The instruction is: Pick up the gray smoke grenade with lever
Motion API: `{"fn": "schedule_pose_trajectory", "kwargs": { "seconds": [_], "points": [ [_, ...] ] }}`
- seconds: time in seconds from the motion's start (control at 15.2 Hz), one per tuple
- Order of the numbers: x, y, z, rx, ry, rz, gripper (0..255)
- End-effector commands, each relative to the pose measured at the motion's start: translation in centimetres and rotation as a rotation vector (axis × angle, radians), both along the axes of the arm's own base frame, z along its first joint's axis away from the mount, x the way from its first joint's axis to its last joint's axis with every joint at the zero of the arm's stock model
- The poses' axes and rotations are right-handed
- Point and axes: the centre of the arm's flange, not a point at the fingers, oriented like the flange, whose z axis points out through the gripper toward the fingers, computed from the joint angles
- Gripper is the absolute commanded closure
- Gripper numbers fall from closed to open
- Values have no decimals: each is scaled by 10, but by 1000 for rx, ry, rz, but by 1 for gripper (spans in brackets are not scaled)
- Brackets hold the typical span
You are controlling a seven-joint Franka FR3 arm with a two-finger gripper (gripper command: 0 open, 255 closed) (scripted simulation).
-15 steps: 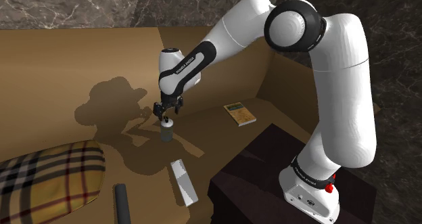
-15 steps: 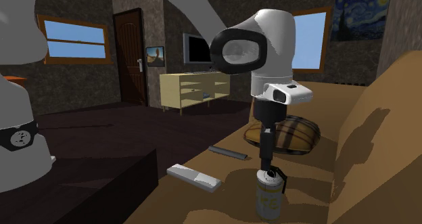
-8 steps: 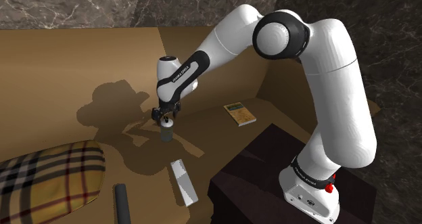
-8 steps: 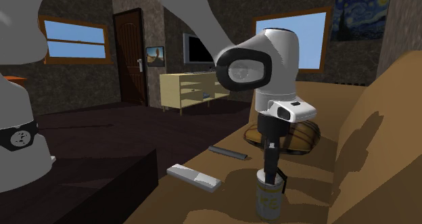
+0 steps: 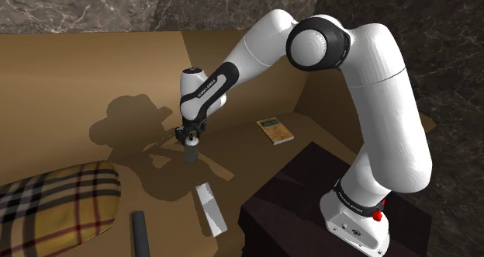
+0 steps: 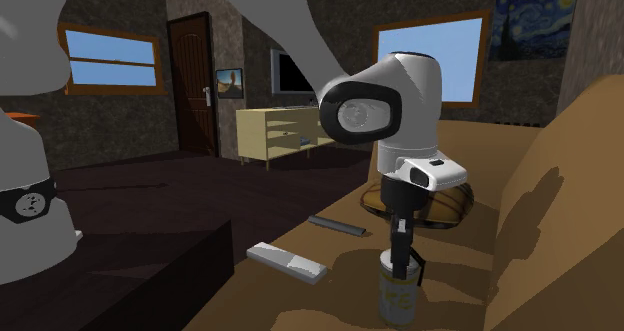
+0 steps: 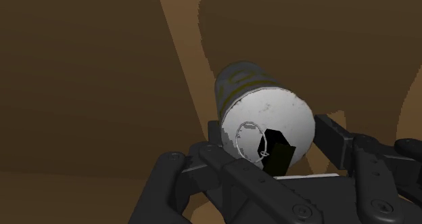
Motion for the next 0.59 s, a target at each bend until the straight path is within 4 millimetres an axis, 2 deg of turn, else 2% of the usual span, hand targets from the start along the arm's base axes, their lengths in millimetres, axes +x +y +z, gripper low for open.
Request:
{"fn": "schedule_pose_trajectory", "kwargs": {
  "seconds": [0.0,0.26,0.53],
  "points": [
    [-1,0,-1,0,1,1,255],
    [-1,0,-1,0,1,1,255],
    [-1,0,20,0,1,1,255]
  ]
}}
